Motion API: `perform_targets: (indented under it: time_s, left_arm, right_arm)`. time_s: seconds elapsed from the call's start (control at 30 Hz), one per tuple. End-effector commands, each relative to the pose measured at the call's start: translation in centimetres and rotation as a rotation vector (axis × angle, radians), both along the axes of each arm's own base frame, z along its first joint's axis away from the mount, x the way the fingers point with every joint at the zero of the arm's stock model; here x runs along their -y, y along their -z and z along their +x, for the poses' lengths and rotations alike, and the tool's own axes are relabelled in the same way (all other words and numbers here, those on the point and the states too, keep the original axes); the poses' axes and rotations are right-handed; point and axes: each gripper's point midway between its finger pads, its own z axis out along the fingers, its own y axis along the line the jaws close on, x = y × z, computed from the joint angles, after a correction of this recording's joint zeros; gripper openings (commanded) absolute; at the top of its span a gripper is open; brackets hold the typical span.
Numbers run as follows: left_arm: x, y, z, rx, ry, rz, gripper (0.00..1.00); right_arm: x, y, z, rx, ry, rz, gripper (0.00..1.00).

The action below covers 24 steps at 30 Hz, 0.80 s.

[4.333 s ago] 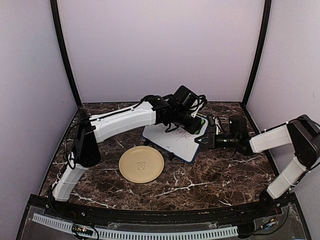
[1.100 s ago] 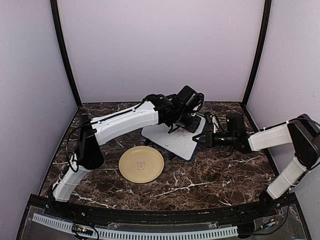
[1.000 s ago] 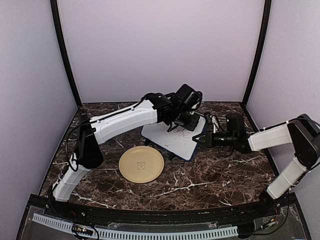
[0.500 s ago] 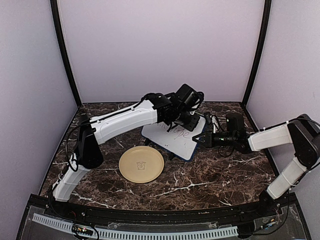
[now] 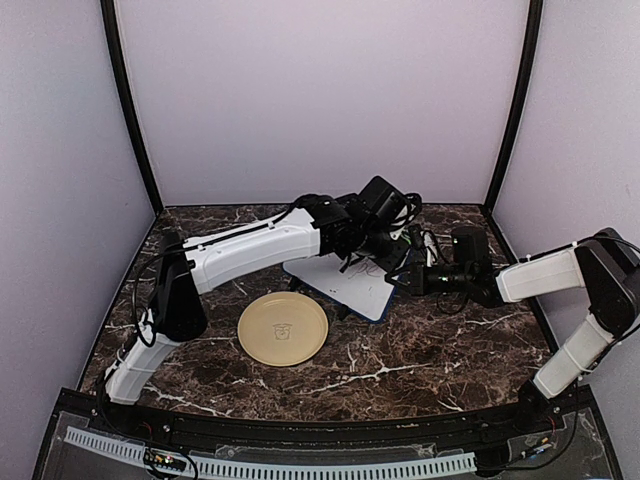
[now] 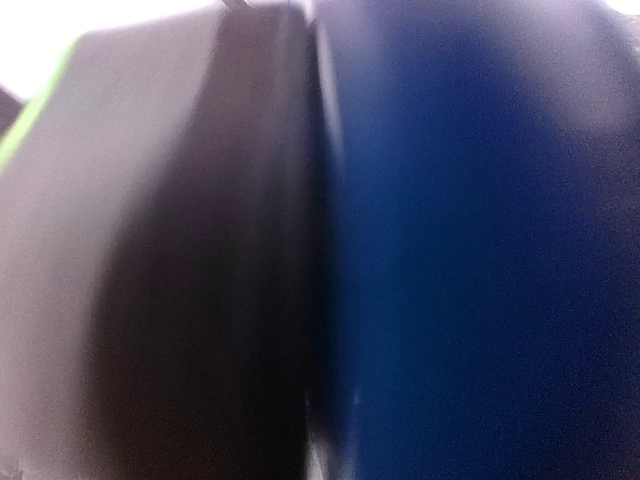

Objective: Erase the whiteboard

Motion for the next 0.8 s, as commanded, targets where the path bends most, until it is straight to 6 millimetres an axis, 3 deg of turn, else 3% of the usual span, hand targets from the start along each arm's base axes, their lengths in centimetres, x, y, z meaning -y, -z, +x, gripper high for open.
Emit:
perform_targets:
  time_s: [0.0,0.07,0.2,0.23,0.33,0.5,0.63,0.77]
  left_arm:
    - [2.5,4.0,-2.3,-0.083,0.083,-0.024,0.0]
    - [1.7,4.0,-1.5,-0.083,0.036,-0.018,0.0]
    - [-1.7,4.1,1.6,-0.096,-0.096,-0.017,0.0]
    - [-2.9,3.2,2.7,-0.082,-0.132,-0.027,0.0]
    - [-6.1,4.3,4.8,-0.087,-0.228,-0.001,0.0]
    - [-11.1,4.2,8.3,-0.065,-0.36,0.02,0.0]
    - [-10.6,2.8,8.9,-0.042,-0.341,-0.015,0.0]
    - [-6.6,1.0,7.0,-0.016,-0.202,-0.074,0.0]
  right_arm:
    - [-1.3,0.9,-2.0,0.078,-0.113,-0.073,0.0]
    - [-1.3,0.9,-1.9,0.077,-0.111,-0.074,0.0]
    - [-1.3,1.0,-2.0,0.077,-0.114,-0.073,0.0]
    - [-1.3,1.0,-2.0,0.078,-0.114,-0.072,0.0]
    - [-1.3,0.9,-2.0,0.081,-0.114,-0.071,0.0]
    - [-1.3,0.8,-2.0,0.082,-0.115,-0.071,0.0]
    - [-1.2,1.0,-2.0,0.08,-0.115,-0.075,0.0]
    - [-1.2,1.0,-2.1,0.079,-0.114,-0.075,0.0]
